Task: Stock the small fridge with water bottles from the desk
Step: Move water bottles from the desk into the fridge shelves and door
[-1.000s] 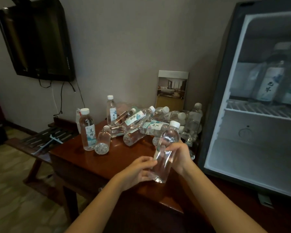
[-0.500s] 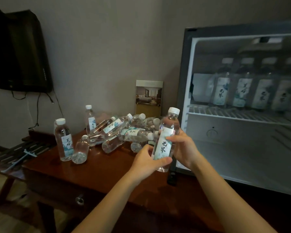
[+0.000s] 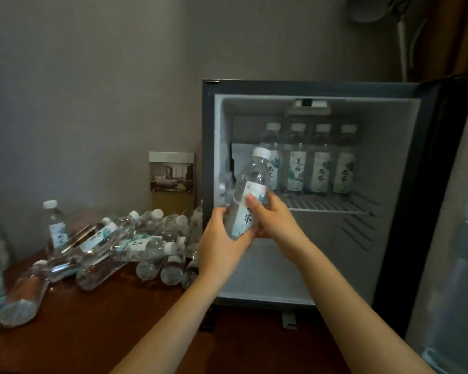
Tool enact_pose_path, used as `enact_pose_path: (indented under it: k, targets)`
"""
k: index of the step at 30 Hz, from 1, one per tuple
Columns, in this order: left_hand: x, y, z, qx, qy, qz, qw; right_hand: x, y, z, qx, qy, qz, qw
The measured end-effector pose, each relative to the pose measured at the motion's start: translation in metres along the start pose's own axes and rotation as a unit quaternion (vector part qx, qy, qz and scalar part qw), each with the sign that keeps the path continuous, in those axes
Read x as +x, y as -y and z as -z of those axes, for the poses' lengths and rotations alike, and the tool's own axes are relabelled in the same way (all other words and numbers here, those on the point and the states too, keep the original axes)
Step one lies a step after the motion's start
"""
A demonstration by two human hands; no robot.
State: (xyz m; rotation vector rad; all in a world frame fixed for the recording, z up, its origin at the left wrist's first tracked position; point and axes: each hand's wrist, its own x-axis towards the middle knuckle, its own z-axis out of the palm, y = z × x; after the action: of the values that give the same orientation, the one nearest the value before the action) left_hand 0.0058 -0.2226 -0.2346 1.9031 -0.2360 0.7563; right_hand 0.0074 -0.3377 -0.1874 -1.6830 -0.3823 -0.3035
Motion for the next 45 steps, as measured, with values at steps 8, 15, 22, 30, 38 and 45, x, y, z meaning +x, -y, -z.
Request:
enact_pose_path:
  k: [8, 15, 22, 30, 38, 45]
  targets:
    - [0.063, -0.033, -0.03, -0.027, 0.011, -0.057, 0.998, 0.049, 0.029, 0.027, -0.094, -0.068, 0.054, 0.992]
    - [0.101, -0.033, -0.052, 0.062, 0.013, 0.016, 0.998, 0.079, 0.027, 0.024, -0.17, -0.106, 0.029, 0.979]
    - [0.11, -0.016, -0.064, 0.067, 0.046, 0.017, 0.997, 0.091, 0.007, 0.026, -0.191, -0.095, 0.013, 0.977]
    - [0.124, -0.016, -0.071, 0.091, 0.069, 0.087, 0.99, 0.105, -0.01, 0.028, -0.192, -0.094, 0.016, 0.977]
    - [0.144, -0.014, -0.081, 0.123, 0.098, 0.136, 0.978, 0.117, -0.014, 0.033, -0.229, -0.071, 0.005, 0.971]
    - [0.156, -0.012, -0.081, 0.11, 0.127, 0.168, 0.971, 0.12, -0.014, 0.036, -0.256, -0.06, -0.003, 0.965]
